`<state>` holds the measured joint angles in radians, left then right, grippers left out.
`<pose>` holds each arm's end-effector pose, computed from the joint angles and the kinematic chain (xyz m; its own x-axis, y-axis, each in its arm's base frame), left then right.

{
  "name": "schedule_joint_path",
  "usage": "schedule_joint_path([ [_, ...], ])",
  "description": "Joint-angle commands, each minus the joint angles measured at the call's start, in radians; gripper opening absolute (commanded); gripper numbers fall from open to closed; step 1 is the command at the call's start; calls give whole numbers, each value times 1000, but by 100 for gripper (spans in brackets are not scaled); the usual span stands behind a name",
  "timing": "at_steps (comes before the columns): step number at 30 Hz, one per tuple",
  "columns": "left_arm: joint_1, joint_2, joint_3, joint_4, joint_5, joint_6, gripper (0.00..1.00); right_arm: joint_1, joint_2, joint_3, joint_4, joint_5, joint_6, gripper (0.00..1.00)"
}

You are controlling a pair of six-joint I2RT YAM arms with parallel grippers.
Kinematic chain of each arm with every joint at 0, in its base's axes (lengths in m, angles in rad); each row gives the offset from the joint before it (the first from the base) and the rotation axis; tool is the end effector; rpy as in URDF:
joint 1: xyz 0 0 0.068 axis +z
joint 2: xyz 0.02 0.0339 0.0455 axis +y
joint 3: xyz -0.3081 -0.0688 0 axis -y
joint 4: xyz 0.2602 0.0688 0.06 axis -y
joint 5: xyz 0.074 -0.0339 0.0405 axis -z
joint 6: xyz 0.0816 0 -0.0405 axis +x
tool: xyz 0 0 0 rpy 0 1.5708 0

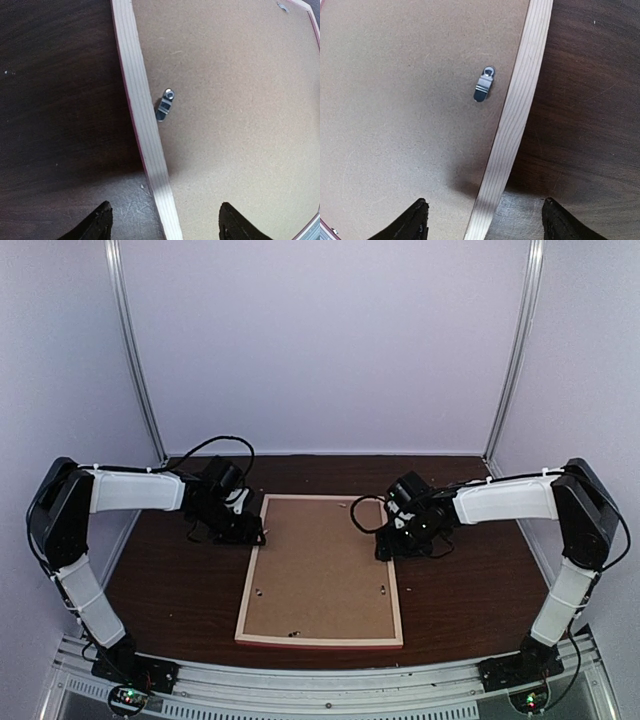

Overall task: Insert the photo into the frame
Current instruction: Press the fastener onto the backboard.

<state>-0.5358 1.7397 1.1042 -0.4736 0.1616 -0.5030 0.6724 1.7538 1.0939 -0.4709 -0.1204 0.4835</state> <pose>0.3249 -0.2082 0.1727 -0.9471 0.0090 -0.3208 0.1244 0.9318 -0.3409 0.2947 0.2471 0.1641 -0.9327 -0.1527 -0.3266 -0.2539 0.9214 0.2942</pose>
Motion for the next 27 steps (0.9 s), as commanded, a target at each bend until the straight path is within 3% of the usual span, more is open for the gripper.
schedule_joint_path([
  [1, 2, 9, 7, 1, 8, 8, 74, -5, -18, -18, 41, -16, 22, 77],
  [9, 3, 62, 67, -32, -6, 28, 74, -4, 24, -20, 73, -26, 28, 71],
  [27, 2, 328, 371, -75, -128, 16, 76, -8, 130, 111, 97, 48, 33, 82],
])
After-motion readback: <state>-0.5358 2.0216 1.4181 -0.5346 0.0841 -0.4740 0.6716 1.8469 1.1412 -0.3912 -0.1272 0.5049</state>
